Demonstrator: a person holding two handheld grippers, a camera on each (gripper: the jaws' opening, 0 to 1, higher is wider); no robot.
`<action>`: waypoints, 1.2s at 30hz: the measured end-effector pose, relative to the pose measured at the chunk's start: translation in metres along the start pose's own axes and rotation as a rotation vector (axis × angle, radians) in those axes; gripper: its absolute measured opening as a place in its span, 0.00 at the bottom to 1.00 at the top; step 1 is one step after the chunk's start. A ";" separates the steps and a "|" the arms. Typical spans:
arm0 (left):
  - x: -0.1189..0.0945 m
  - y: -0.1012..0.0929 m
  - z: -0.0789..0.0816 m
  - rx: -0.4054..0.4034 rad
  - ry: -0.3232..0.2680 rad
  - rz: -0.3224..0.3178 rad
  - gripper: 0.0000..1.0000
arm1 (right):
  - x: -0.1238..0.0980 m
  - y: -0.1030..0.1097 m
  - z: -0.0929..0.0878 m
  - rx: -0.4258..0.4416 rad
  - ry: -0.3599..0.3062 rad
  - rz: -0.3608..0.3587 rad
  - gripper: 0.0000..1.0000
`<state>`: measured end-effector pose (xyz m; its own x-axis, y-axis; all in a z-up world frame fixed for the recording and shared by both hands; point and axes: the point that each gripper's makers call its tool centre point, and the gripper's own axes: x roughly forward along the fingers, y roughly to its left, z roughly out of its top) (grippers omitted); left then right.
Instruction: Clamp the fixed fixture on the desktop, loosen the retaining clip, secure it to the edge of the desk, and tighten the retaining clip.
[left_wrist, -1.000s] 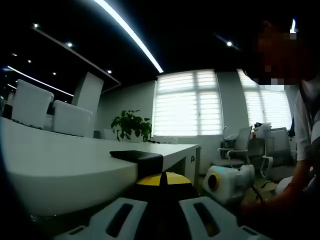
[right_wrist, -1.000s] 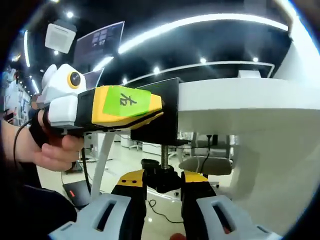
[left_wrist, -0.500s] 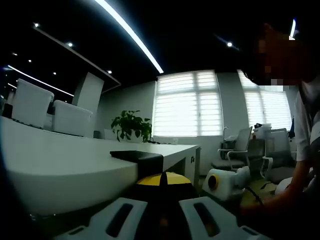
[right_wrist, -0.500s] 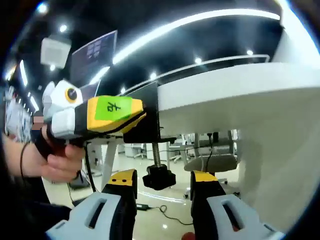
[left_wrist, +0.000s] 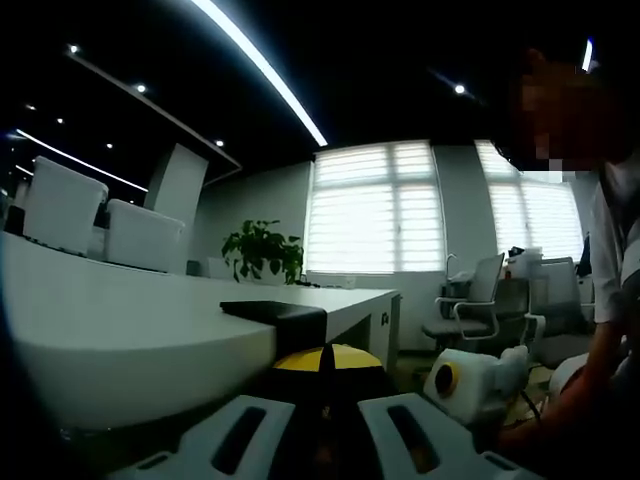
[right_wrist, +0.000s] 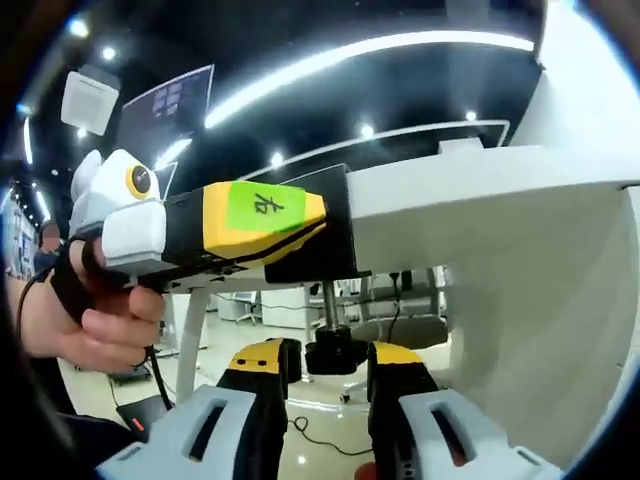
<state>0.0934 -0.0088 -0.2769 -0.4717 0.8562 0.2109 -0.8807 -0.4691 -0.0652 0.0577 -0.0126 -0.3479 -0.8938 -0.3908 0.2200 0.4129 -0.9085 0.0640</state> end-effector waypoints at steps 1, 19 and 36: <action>0.000 0.000 0.000 0.000 0.001 0.000 0.01 | 0.000 -0.001 0.003 0.012 -0.017 0.001 0.23; 0.000 0.000 0.000 -0.002 0.000 0.003 0.01 | 0.006 0.004 0.003 -0.094 -0.017 0.237 0.22; 0.000 0.000 0.001 -0.007 -0.010 0.004 0.01 | 0.002 0.017 -0.010 -0.139 0.018 0.203 0.36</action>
<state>0.0936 -0.0085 -0.2762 -0.4751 0.8519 0.2205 -0.8790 -0.4712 -0.0734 0.0613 -0.0300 -0.3560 -0.7986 -0.5687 0.1973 0.5574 -0.8224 -0.1142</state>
